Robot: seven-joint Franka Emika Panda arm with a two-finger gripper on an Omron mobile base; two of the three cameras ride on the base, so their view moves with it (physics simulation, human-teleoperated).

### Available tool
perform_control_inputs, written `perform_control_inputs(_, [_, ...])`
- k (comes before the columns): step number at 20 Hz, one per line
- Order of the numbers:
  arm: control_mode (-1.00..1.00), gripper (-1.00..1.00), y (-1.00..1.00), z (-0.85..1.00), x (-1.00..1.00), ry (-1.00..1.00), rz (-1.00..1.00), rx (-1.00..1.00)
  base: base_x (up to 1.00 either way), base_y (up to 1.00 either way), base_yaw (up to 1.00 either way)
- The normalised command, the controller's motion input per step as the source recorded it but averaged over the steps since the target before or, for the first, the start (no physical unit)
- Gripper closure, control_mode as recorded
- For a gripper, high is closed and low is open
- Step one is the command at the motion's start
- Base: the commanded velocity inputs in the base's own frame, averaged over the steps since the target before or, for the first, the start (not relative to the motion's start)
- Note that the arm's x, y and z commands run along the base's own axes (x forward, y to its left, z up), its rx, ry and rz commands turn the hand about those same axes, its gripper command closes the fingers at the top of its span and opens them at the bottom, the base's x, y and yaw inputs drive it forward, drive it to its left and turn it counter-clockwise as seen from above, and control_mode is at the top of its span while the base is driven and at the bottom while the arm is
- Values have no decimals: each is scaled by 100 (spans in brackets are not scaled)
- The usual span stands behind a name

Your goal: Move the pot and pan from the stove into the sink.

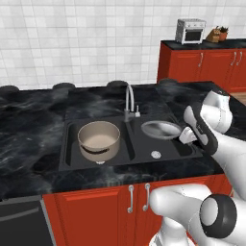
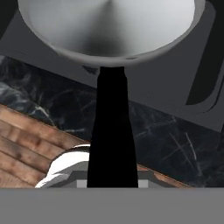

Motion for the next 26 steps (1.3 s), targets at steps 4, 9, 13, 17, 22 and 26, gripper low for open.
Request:
perform_control_inputs(4, [-100, 100, 0, -39, 43, 0, -4, -1, 0, 0, 0])
perform_control_inputs(9, [-100, 100, 0, -39, 59, 0, -2, -2, 0, 0, 0])
perform_control_inputs(13, [-100, 100, 0, -38, 63, 2, 0, -3, 0, 0, 0])
perform_control_inputs(17, [-100, 100, 0, -37, 65, 5, 0, -3, 0, 0, 0])
perform_control_inputs(22, [-100, 100, -12, -34, 68, 10, 0, 0, 0, 0, 0])
perform_control_inputs(26, [-100, 100, -36, -25, 53, 7, 0, 1, 0, 0, 0])
